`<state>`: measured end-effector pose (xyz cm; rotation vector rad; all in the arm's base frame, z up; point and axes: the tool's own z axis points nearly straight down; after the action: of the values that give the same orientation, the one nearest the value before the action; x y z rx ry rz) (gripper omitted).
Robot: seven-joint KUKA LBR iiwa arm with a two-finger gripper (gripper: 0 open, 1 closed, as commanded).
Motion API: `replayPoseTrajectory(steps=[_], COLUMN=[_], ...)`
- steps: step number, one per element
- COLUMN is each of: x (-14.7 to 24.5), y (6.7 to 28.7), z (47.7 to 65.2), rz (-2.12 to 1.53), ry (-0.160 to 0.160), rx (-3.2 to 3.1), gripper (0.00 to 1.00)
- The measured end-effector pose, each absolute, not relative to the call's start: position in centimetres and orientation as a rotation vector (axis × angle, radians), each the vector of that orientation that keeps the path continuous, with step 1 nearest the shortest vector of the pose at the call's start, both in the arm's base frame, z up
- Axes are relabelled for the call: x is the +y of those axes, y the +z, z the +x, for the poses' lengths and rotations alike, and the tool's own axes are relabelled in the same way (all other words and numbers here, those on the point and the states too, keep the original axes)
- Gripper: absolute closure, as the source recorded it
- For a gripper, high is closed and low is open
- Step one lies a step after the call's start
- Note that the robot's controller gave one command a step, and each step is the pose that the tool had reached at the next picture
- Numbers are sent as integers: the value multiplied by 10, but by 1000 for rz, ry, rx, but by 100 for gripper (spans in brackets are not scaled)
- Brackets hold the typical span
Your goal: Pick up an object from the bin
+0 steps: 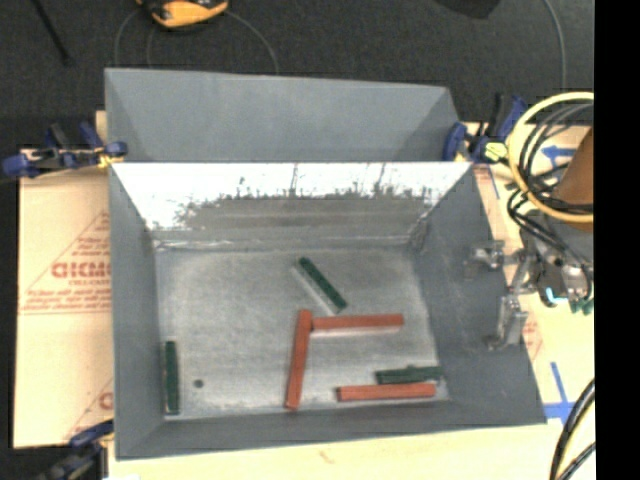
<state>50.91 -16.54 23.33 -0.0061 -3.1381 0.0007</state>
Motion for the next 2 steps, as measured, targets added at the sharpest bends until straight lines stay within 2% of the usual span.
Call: replayPoseTrajectory(steps=[1, 2], x=[-165, -164], y=[238, 169], z=[511, 498], rz=[1, 8], ry=[4, 6], rx=[-3146, -3150], gripper=[0, 0])
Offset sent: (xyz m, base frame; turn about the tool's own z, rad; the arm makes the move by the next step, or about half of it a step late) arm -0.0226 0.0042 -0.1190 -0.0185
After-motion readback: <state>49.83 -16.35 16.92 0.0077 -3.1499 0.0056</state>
